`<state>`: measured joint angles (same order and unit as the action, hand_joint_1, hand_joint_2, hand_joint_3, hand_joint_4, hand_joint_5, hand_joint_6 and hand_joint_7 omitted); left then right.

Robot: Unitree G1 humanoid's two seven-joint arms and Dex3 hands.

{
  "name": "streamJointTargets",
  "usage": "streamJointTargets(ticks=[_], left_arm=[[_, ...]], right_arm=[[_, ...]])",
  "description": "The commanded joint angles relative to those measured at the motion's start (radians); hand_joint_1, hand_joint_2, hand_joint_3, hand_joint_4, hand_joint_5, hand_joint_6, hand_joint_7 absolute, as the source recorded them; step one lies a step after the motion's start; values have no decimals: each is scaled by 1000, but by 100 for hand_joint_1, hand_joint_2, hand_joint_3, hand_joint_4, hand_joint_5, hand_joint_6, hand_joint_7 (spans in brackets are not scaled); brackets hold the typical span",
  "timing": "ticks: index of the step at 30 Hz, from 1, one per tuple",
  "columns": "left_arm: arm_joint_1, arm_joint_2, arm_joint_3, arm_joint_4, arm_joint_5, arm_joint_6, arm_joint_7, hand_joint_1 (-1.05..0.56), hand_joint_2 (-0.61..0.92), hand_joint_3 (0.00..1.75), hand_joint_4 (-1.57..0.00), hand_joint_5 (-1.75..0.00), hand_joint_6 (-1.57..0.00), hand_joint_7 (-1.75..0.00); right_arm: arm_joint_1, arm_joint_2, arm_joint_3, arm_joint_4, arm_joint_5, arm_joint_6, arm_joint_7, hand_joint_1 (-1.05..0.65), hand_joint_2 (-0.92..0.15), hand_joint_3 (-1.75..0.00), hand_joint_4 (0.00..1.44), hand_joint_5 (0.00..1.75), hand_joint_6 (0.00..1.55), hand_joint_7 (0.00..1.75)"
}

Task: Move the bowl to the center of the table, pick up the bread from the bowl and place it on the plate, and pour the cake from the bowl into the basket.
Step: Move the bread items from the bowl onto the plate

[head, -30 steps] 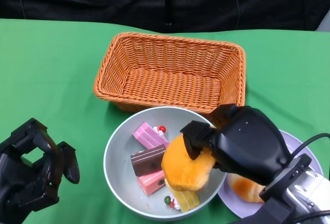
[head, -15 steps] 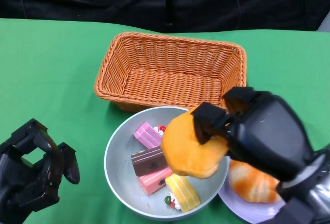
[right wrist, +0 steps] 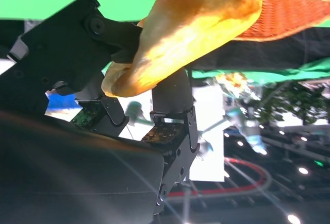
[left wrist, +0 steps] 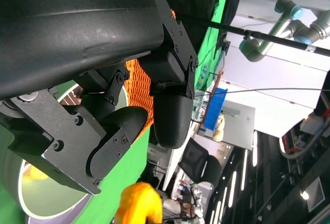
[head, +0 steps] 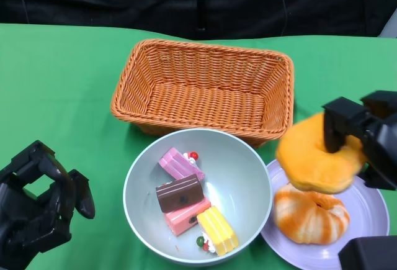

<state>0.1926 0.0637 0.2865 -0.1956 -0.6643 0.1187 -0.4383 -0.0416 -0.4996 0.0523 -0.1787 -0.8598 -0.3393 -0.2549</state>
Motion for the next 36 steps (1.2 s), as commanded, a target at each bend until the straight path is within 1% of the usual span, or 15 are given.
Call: streamJointTargets(ticks=[1,2,4,7,10,13,17,21,24,26,29,36], left_arm=[[10,16,8,-6,-4,8,2,-6,40,147,-91,-175,-82,-150],[8,18,10,-2,-6,8,-2,-6,39,147,-91,-175,-82,-150],[5,23,12,5,-13,10,-12,-6,38,147,-90,-175,-81,-151],[-3,20,17,28,-30,-6,-44,-6,38,144,-91,-175,-81,-151],[-7,21,19,35,-30,-7,-51,-7,39,139,-92,-175,-83,-148],[-6,32,16,28,-21,-1,-48,-8,39,138,-91,-175,-84,-147],[-3,29,15,25,-20,-4,-43,-8,39,139,-91,-175,-85,-145],[-6,31,16,37,-20,-16,-60,-7,40,140,-90,-175,-83,-146],[-10,31,17,46,-11,-30,-66,-6,40,142,-91,-175,-83,-147],[-9,26,17,46,-9,-34,-62,-7,39,143,-91,-175,-83,-148],[-6,22,15,40,-13,-27,-52,-7,38,144,-91,-175,-82,-149],[1,18,13,24,-18,-13,-39,-6,40,144,-90,-175,-82,-150]], right_arm=[[5,-29,-34,38,22,-6,-25,-14,-44,-120,90,175,68,169],[5,-32,-40,52,24,-6,-28,-14,-46,-115,90,175,68,169],[3,-38,-46,87,28,-9,-41,-14,-47,-112,90,175,67,170],[-6,-50,-50,166,20,-21,-84,-14,-47,-111,90,175,67,170],[-16,-59,-45,217,17,-37,-118,-13,-46,-111,89,175,67,169],[-24,-65,-40,268,23,-45,-135,-15,-48,-112,89,175,68,169],[-29,-64,-32,310,27,-53,-154,-15,-48,-112,89,175,68,170],[-10,-49,-12,266,24,-49,-146,-17,-46,-113,88,175,67,169],[8,-34,9,206,34,-52,-127,-20,-50,-115,87,175,66,166],[12,-8,25,170,34,-42,-120,-19,-50,-115,87,175,67,166],[15,24,46,126,27,-21,-110,-17,-46,-124,89,175,69,164],[8,73,73,110,22,17,-102,-17,-42,-122,90,175,72,162]])
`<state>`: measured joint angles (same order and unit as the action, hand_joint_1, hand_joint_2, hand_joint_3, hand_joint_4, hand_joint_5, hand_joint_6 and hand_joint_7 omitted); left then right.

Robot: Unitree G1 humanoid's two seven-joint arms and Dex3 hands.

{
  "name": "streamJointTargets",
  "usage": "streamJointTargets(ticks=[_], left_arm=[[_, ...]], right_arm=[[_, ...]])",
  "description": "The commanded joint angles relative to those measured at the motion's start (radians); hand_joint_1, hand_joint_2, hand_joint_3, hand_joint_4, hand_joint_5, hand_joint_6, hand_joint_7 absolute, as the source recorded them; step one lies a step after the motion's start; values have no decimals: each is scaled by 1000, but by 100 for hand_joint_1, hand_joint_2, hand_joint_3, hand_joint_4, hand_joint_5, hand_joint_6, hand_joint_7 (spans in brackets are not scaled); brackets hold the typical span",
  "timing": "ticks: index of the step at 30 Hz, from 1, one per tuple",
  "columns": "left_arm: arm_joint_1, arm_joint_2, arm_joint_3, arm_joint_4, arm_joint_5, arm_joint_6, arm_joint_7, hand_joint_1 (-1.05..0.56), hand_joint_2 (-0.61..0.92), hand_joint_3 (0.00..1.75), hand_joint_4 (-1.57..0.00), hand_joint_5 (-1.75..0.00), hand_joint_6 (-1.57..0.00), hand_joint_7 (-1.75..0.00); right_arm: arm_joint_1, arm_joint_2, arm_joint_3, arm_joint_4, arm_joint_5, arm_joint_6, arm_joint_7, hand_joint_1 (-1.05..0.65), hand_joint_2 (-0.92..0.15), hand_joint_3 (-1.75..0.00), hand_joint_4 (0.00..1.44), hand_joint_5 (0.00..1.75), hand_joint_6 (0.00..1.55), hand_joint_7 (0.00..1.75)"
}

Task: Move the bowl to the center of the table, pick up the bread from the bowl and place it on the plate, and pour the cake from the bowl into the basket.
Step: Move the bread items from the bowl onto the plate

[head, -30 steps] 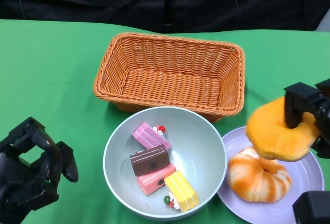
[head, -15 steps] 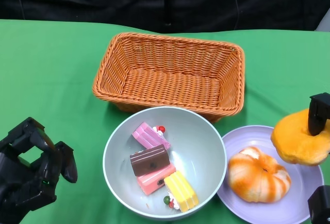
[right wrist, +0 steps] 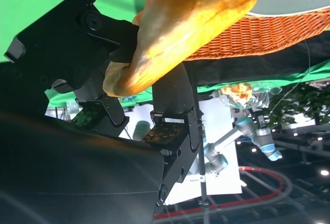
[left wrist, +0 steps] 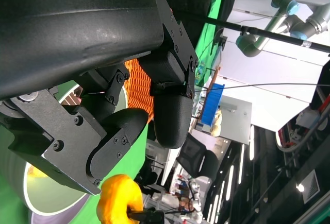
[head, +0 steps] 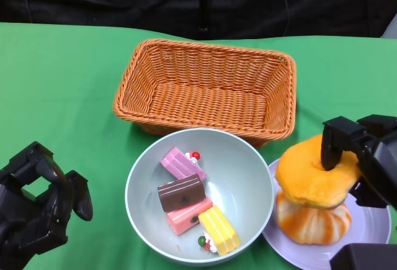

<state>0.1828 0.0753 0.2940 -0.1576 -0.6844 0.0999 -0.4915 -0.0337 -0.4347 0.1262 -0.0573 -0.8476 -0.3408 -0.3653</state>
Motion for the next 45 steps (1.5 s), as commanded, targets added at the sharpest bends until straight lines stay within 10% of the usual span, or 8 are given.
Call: streamJointTargets(ticks=[1,45], left_arm=[[12,7,5,-15,3,6,15,-6,40,144,-91,-175,-82,-150],[15,12,7,-35,1,18,17,-7,40,141,-92,-175,-83,-149]], right_arm=[[0,11,1,-12,11,22,10,-16,-41,-122,91,175,72,162],[-39,-56,19,231,-18,32,-106,-17,-49,-112,86,175,71,159]])
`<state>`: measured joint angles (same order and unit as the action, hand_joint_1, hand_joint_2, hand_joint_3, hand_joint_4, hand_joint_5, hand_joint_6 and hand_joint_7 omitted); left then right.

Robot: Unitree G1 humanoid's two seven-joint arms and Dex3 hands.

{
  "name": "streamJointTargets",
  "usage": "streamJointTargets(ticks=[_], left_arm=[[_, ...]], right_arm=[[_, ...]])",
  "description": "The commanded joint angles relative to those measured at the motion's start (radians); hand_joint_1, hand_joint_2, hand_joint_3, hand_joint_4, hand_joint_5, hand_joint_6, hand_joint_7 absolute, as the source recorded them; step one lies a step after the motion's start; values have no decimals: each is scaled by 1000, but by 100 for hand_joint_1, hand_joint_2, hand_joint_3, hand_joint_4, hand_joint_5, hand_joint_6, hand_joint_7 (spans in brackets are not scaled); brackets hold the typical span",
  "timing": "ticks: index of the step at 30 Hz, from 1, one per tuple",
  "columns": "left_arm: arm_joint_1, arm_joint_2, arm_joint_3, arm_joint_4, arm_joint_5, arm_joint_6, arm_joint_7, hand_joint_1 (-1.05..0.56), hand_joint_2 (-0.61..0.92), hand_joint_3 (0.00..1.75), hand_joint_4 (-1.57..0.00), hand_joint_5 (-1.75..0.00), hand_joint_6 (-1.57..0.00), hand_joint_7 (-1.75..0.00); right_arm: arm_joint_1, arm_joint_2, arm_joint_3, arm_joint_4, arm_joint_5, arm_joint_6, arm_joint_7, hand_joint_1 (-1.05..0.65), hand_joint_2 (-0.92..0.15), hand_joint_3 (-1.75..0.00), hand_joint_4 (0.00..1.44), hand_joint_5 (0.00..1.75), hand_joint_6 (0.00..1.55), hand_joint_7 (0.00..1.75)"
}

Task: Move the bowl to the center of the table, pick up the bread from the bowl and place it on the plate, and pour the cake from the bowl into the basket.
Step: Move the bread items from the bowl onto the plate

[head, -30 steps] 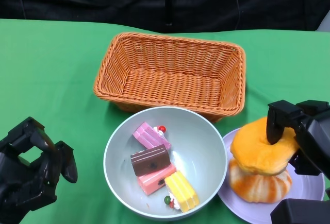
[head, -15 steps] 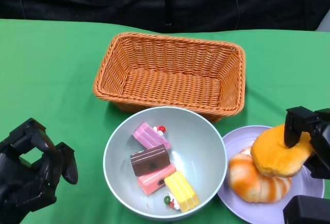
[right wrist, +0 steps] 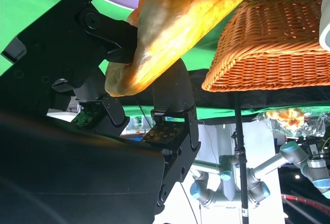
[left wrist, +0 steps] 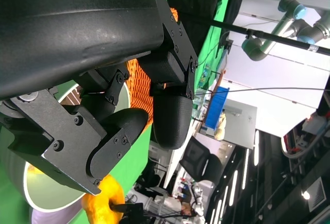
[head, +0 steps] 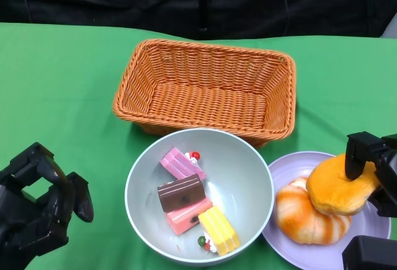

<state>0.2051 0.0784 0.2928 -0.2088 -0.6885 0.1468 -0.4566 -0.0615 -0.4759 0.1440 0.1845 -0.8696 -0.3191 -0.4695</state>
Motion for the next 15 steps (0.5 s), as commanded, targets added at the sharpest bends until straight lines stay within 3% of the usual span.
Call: streamJointTargets(ticks=[1,9,12,15], left_arm=[[-8,8,8,19,6,-32,-19,-7,40,140,-92,-175,-83,-148],[-16,20,9,29,-2,-18,-27,-10,38,138,-93,-175,-87,-145],[-11,18,9,22,4,-18,-16,-9,39,137,-92,-174,-86,-143],[-11,17,8,23,12,-32,-25,-9,40,139,-92,-175,-86,-145]], right_arm=[[-12,-14,2,-10,4,10,-4,-17,-49,-112,86,175,71,159],[-14,-12,14,-11,9,6,-10,-13,-53,-107,85,175,73,154],[-10,-16,16,-13,0,11,-12,-14,-56,-99,85,172,81,134],[-5,-16,16,-25,-20,33,-19,-20,-56,-94,90,156,98,85]])
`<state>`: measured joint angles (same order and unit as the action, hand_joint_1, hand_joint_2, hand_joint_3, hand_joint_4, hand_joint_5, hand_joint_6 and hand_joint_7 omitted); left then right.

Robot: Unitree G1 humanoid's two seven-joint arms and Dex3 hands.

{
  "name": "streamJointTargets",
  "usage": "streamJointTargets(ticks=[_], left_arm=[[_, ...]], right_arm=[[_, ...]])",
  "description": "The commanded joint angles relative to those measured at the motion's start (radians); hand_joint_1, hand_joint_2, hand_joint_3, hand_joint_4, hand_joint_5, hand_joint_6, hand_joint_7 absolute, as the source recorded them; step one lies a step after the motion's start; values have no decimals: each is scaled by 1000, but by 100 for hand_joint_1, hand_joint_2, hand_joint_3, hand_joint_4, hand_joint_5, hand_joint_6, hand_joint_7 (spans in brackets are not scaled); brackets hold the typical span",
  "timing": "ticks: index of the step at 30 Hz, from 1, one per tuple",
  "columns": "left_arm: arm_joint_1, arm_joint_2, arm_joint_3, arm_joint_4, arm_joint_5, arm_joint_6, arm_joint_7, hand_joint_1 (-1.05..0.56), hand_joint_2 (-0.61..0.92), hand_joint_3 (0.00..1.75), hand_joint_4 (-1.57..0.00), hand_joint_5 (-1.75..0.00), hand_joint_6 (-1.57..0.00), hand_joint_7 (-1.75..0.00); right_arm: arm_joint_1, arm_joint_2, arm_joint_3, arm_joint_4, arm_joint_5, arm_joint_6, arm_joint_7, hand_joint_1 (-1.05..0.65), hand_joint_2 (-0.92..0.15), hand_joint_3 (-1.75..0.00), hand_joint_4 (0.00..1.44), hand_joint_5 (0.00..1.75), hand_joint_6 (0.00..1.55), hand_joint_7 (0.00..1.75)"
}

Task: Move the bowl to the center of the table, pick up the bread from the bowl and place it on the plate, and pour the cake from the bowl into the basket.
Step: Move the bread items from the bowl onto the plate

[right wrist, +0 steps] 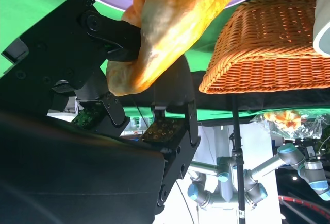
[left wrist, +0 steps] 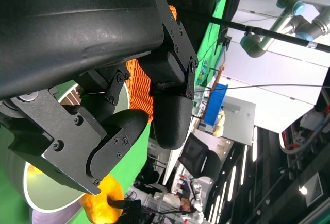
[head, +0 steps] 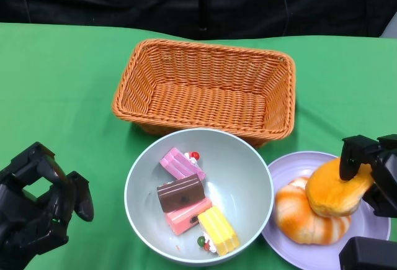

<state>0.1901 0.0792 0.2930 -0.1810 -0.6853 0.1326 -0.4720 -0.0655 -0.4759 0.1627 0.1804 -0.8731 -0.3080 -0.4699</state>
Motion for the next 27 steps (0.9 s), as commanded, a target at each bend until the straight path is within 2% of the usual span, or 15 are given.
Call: streamJointTargets(ticks=[1,2,4,5,7,8,10,13,17,27], left_arm=[[1,19,8,2,6,-23,-23,-9,41,140,-91,-175,-83,-147],[-1,21,10,8,6,-26,-30,-9,40,140,-91,-175,-82,-148],[-1,19,11,9,7,-27,-27,-9,39,140,-90,-175,-81,-149],[0,19,11,6,6,-22,-24,-8,37,142,-90,-175,-81,-149],[0,21,11,5,3,-19,-27,-8,37,144,-90,-175,-81,-150],[-2,22,12,11,0,-21,-34,-7,38,145,-90,-175,-81,-150],[-3,15,11,16,4,-35,-37,-7,38,146,-90,-175,-81,-150],[-2,5,9,20,14,-56,-33,-8,37,146,-91,-175,-81,-150],[0,10,9,18,3,-47,-32,-7,39,147,-90,-175,-81,-149],[1,3,8,5,-6,-36,-20,-7,38,148,-91,-175,-81,-150]], right_arm=[[1,-15,-1,-30,-33,40,-20,-27,-61,-80,88,157,103,68],[4,-15,1,-43,-54,62,-17,-36,-71,-58,88,147,108,46],[12,-15,3,-67,-75,96,1,-47,-86,-29,99,102,113,18],[14,-15,6,-74,-85,109,5,-53,-89,-23,94,77,105,7],[17,-15,10,-81,-93,126,9,-59,-91,-24,87,36,91,2],[19,-16,11,-86,-94,132,14,-61,-92,-25,83,21,84,1],[24,-18,11,-100,-93,142,27,-63,-92,-27,73,7,73,0],[30,-19,9,-116,-81,145,45,-64,-92,-29,62,1,64,0],[34,-21,8,-119,-74,133,40,-66,-92,-31,54,0,60,0],[32,-27,3,-110,-66,87,15,-65,-92,-35,53,0,60,0]])
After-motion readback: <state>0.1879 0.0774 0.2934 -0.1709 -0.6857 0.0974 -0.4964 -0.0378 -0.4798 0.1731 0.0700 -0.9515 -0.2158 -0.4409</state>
